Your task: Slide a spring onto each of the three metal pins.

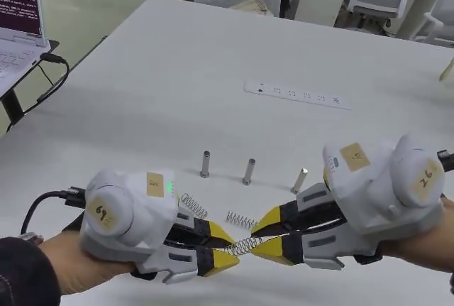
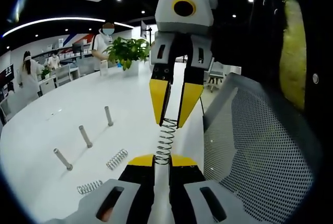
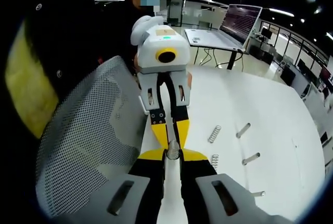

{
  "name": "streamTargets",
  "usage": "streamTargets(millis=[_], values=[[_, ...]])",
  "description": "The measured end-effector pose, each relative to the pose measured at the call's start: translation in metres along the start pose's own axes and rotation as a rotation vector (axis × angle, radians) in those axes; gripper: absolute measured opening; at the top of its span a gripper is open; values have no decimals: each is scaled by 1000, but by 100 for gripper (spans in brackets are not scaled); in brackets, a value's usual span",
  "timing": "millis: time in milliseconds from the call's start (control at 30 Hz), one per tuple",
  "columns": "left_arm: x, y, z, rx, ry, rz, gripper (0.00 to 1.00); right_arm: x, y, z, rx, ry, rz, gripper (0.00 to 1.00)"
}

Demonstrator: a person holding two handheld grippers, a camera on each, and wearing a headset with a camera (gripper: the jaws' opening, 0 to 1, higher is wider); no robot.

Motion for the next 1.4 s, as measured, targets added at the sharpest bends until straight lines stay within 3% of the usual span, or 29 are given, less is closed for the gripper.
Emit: streamTargets(millis=[400,1400], values=[[-1,2,0,-17,-16,-14,1,-3,-5,5,-1,8,42,10],[-1,6,0,-53,-21,-19,1,-5,-4,16,-7,36,58,9]])
Point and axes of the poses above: the centre of the closed fingertips' face, and the gripper's own axes: z roughly forward along the fingers, x roughly to its left, y roughly out of its top, the point moved 10 cm from there along -z, roughly backward along the fingers, and after that the axes turned 3 degrees about -z, right-handed, at the moved point
